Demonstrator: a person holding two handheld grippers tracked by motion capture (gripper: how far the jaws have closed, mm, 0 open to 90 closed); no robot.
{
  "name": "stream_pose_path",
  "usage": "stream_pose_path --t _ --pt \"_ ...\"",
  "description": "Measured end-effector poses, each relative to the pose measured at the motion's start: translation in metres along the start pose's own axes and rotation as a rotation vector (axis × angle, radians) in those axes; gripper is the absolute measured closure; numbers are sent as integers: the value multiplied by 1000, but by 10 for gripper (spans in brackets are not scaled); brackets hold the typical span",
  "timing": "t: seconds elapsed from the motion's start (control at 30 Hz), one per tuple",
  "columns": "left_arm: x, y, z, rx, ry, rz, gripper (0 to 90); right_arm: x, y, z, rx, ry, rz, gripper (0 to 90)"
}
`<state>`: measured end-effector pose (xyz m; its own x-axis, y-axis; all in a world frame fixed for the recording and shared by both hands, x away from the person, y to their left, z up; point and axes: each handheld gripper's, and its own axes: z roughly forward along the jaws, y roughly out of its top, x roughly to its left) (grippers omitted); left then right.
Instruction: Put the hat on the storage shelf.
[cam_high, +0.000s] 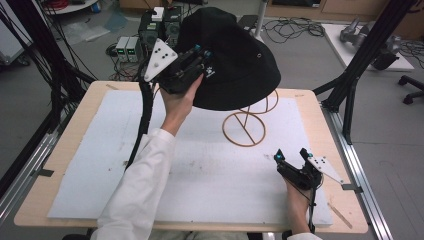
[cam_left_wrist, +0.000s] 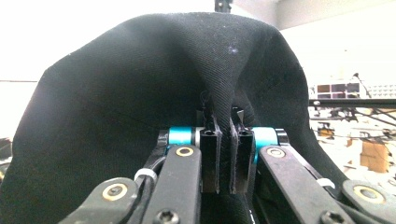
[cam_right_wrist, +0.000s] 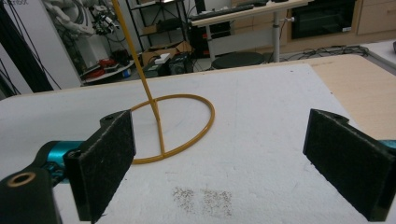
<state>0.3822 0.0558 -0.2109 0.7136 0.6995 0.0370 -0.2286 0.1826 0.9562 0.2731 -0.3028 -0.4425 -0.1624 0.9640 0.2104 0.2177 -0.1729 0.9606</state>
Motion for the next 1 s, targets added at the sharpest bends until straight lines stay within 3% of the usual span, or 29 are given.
stream_pose_path --t 0.33,0.5,0.7,1.0 --pt "-15 -3 37 26 -35 -2 856 -1 0 0 -1 4 11 85" --pt "-20 -8 53 65 -59 -5 856 -1 0 0 1 8 10 85" --pt "-25 -16 66 88 -84 -13 855 -2 0 0 2 11 11 85" --pt "-23 -30 78 156 -76 -18 853 -2 0 0 7 15 8 85"
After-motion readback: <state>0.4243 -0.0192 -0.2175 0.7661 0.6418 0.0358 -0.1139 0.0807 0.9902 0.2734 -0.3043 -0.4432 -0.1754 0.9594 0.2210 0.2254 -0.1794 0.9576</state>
